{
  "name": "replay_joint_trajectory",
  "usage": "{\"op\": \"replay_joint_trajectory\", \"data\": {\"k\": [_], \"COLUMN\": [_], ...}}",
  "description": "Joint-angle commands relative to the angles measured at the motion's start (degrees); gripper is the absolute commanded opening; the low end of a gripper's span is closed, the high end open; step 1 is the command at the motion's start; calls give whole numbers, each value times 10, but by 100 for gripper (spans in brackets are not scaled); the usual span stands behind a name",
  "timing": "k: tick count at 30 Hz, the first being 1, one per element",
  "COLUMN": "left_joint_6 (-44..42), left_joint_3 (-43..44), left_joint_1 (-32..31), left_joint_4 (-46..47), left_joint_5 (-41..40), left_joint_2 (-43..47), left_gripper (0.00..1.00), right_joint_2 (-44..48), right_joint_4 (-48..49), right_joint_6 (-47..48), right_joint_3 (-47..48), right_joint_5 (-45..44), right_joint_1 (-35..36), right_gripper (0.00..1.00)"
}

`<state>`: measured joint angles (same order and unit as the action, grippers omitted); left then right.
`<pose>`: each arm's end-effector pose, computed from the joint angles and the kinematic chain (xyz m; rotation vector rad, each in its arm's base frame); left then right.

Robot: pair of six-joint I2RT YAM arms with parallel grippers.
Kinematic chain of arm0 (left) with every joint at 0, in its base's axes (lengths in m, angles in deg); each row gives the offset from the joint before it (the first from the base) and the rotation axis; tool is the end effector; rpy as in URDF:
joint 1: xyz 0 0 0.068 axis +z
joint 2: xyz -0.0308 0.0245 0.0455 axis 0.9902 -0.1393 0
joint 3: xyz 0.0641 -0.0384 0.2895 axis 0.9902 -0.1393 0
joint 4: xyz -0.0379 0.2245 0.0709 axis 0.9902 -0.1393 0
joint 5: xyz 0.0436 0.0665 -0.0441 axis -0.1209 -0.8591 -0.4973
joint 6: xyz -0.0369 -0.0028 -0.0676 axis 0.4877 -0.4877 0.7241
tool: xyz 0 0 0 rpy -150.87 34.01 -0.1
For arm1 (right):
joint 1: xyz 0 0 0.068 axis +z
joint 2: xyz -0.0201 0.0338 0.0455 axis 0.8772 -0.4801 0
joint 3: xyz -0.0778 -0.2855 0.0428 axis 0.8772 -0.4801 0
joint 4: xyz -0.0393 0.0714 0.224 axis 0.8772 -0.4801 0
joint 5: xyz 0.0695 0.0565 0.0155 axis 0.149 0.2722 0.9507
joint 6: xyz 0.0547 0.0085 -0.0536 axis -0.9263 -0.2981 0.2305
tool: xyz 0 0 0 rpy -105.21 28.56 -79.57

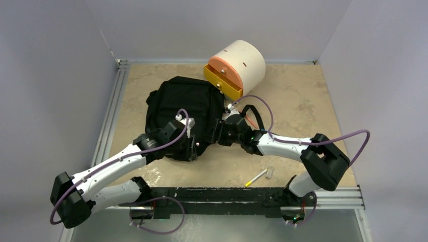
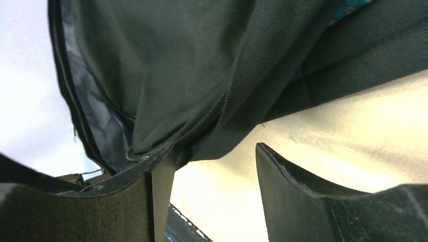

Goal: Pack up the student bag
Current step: Zip the student bag at the center of the board.

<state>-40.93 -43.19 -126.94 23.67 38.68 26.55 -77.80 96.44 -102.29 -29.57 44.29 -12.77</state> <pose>0.1206 -0.1288 0.2537 0.1831 2.6345 -0.6770 0.2125 0.2443 0.2275 0.0831 2.2809 1.0770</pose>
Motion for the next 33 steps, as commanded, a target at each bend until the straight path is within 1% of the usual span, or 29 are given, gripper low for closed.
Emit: {"op": "replay_joint_trajectory", "data": {"k": [1, 5, 9, 13, 18, 25, 33], "left_joint_6": [65, 74, 51, 22, 11, 1, 33], "left_joint_3": [-21, -26, 18, 68, 104, 87, 28], "left_joint_1": [-15, -15, -15, -14, -13, -13, -13], "left_joint_4": [1, 20, 34, 34, 2, -8, 1], "left_joint_5": [-41, -33, -40, -70, -122, -132, -87], "left_joint_2": [1, 9, 18, 1, -49, -81, -64], "left_gripper": [35, 35, 35, 36, 36, 38, 38], "right_joint_2": [14, 14, 16, 16, 22, 27, 17], "right_joint_4": [45, 47, 44, 40, 43, 36, 41], "right_joint_6": [-9, -9, -3, -2, -5, -2, 1], "right_joint_3": [-2, -5, -2, -1, -6, -9, -6], "right_joint_5": [9, 13, 14, 15, 14, 12, 14], "right_joint_1": [2, 2, 2, 2, 2, 2, 2], "right_gripper": [61, 61, 61, 62, 62, 62, 62]}}
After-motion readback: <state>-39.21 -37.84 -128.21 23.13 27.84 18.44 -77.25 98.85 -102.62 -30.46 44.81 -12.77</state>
